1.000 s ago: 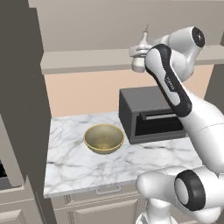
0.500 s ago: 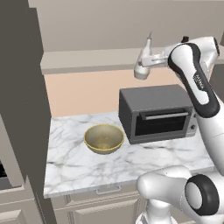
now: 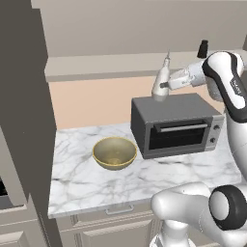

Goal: Retrieve the bottle and the shaker from the cabinet and place them next to the mixing bowl on the counter. Then add garlic from the fridge to the mixing bowl.

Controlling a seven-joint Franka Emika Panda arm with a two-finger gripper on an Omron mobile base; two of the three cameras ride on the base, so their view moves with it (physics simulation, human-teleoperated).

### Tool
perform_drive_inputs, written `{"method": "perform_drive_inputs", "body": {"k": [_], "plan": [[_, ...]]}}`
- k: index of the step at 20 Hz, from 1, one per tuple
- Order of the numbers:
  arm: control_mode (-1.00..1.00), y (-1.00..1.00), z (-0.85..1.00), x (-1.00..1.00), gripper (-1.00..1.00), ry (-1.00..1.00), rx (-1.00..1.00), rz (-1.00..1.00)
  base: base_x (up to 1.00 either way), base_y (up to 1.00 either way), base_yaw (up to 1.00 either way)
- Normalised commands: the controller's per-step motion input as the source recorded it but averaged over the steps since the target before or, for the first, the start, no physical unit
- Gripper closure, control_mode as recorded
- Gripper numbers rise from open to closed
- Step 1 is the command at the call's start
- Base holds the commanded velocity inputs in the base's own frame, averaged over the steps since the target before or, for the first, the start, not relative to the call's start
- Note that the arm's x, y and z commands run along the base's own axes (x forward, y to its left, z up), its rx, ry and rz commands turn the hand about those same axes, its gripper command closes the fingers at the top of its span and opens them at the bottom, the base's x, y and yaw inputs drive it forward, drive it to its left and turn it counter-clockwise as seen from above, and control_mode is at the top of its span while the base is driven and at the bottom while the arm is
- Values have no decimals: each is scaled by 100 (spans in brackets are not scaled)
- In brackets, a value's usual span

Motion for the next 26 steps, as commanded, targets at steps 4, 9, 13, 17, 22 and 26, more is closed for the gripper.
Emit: {"method": "perform_drive_inputs", "body": {"k": [4, 9, 13, 17, 22, 26], "plan": [[-100, -1, -53, -20, 100, 0, -4, 17, 0, 0, 0], [-100, -1, -56, -16, 100, 0, -5, 10, 0, 0, 0], [-100, -5, -69, -19, 100, 0, -2, 7, 0, 0, 0], [-100, -10, -65, -28, 100, -1, 0, 7, 0, 0, 0], [-100, -6, -49, -28, 100, -6, 0, 7, 0, 0, 0], [-100, -1, -55, -9, 100, -2, -3, 7, 0, 0, 0]]}}
